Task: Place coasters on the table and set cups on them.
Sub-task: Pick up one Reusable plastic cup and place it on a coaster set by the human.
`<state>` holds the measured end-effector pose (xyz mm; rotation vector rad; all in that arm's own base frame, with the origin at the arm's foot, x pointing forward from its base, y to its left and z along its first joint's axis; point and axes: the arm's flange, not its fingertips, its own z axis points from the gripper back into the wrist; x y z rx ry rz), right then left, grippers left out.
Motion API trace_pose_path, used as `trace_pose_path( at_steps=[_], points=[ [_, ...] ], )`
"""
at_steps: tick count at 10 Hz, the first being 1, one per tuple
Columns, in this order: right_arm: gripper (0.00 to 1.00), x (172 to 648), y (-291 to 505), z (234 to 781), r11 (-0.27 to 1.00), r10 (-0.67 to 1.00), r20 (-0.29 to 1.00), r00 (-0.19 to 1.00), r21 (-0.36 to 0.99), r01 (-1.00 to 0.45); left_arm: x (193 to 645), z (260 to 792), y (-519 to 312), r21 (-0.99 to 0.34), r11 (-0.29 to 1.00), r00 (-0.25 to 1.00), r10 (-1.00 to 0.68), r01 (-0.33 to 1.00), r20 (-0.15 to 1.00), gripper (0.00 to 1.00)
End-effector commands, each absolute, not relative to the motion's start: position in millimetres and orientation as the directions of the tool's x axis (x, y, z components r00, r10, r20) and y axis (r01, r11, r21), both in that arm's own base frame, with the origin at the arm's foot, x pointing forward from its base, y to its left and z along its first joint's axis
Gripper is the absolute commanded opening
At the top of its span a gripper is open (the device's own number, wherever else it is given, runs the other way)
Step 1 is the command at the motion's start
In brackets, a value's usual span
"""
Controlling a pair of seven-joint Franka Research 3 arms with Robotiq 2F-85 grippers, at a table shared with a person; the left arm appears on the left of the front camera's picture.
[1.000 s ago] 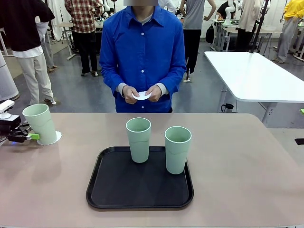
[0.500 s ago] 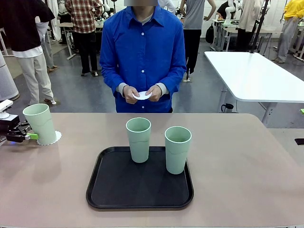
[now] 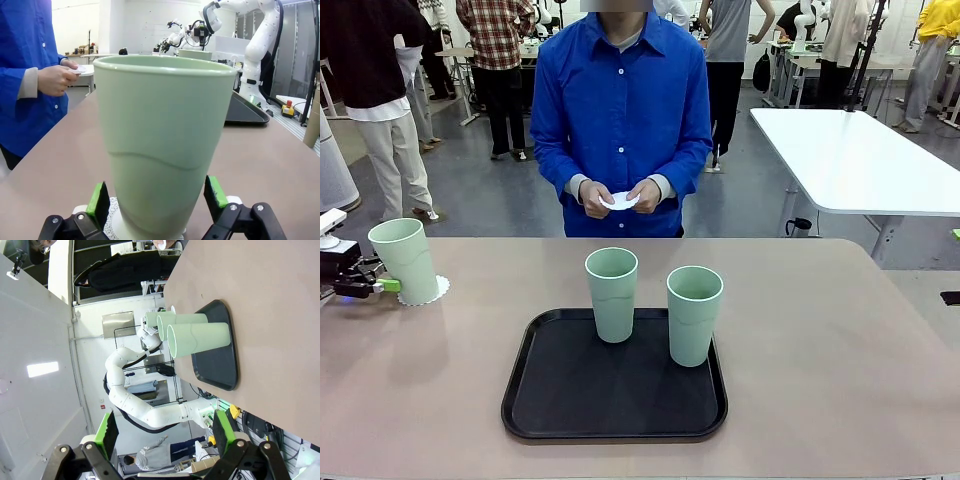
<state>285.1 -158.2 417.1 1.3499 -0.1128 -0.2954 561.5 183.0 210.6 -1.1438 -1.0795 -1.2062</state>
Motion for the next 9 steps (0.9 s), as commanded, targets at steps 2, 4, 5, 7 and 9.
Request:
trace_pose_path(
  at_steps=[2, 4, 5, 7, 9],
  points=[
    [1.0, 287.3, -158.2, 417.5, 0.174, -0.284, -0.085, 0.955, 0.975, 0.138, 564.4, 216.7, 192.9, -0.062, 0.033, 0.066, -0.138, 0.998, 0.988, 1.0],
    [1.0, 287.3, -158.2, 417.5, 0.174, -0.284, -0.085, 0.955, 0.975, 0.138, 563.0, 220.0, 202.6, -0.065, 0.043, 0.07, -0.152, 0.997, 0.986, 1.0],
    [1.0, 287.3, -158.2, 417.5, 0.174, -0.284, -0.085, 0.955, 0.975, 0.138, 562.3, 221.8, 207.7, -0.073, 0.047, 0.079, -0.162, 0.996, 0.984, 1.0],
    [1.0, 287.3, -158.2, 417.5, 0.174, -0.284, -0.085, 0.955, 0.975, 0.138, 556.2, 226.2, 225.7, -0.075, 0.058, 0.085, -0.194, 0.996, 0.977, 1.0],
    [1.0, 287.3, -158.2, 417.5, 0.174, -0.284, -0.085, 0.955, 0.975, 0.138, 543.5, 247.1, 245.4, -0.104, 0.131, 0.136, -0.27, 0.986, 0.953, 1.0]
  ],
)
